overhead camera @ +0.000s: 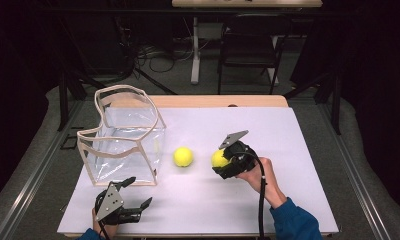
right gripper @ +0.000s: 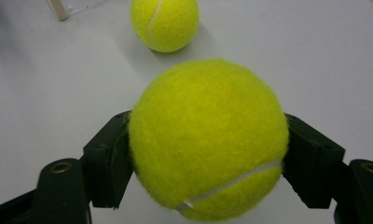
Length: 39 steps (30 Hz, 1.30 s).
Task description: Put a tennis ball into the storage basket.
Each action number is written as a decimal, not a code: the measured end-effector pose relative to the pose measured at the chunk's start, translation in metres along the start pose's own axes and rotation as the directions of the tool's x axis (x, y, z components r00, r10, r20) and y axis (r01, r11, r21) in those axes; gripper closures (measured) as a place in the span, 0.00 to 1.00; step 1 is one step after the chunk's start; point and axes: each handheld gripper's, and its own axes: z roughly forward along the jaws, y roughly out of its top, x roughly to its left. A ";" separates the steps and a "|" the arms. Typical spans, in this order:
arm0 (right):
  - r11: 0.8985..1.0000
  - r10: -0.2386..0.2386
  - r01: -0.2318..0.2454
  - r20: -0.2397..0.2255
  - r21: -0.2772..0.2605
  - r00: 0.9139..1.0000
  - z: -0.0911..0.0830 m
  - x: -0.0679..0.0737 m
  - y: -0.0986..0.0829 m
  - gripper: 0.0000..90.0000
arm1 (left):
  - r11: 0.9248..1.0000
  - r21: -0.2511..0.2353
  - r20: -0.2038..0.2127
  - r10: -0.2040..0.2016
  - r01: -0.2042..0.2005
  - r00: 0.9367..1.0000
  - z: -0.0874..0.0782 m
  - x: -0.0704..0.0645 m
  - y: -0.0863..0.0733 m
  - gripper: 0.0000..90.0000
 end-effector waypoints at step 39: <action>0.998 -0.057 0.057 -0.020 -0.006 0.998 0.006 0.006 0.030 0.28 | 1.000 -0.005 0.004 -0.003 0.003 1.000 0.000 0.000 0.000 0.18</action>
